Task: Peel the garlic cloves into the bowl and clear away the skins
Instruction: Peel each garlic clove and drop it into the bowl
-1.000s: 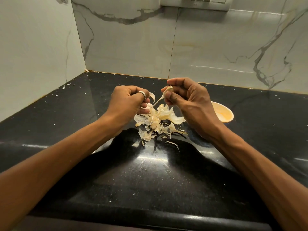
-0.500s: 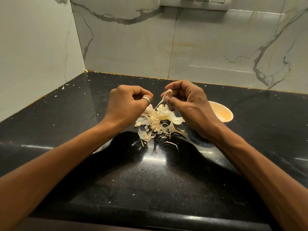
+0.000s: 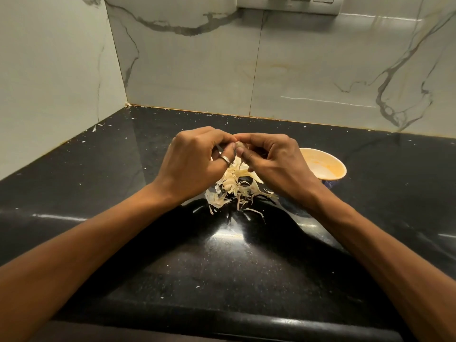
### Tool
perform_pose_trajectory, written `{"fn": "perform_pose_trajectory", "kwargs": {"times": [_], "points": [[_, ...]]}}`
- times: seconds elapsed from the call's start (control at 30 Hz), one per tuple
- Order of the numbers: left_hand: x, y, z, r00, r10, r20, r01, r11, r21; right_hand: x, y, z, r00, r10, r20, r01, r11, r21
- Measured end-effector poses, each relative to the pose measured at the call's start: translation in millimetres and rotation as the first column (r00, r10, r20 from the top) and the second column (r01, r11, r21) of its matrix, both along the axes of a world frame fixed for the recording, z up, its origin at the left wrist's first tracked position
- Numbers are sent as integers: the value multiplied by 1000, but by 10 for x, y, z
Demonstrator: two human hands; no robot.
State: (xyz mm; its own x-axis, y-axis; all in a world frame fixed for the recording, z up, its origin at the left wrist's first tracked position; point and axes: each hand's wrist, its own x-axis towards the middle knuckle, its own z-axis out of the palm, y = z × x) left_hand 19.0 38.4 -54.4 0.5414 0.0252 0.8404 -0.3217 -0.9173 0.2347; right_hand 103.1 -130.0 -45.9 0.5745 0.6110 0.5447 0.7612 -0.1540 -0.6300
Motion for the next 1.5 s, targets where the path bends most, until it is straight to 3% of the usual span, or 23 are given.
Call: {"fn": "perform_pose_trajectory", "kwargs": {"times": [0.3,0.87,0.97,1.2,1.5], "points": [[4,20,-43,1000,-13,-18,14,999,48,1,30,-91,989,-40,144,37,999,19],[-9,-72,-117,1000,10,18,-12,998,67,-11,84,-272,987,-41,154,25,994,104],[-21,-101,-105,1000,22,5,-22,1000,10,-31,80,-262,990,-38,132,25,995,100],[-14,-109,-116,989,-89,-120,42,936,-350,-70,68,-203,998,-46,34,42,993,110],[-38,-138,-99,980,-135,-144,70,919,-388,-66,68,-191,997,-80,-8,80,992,99]]}}
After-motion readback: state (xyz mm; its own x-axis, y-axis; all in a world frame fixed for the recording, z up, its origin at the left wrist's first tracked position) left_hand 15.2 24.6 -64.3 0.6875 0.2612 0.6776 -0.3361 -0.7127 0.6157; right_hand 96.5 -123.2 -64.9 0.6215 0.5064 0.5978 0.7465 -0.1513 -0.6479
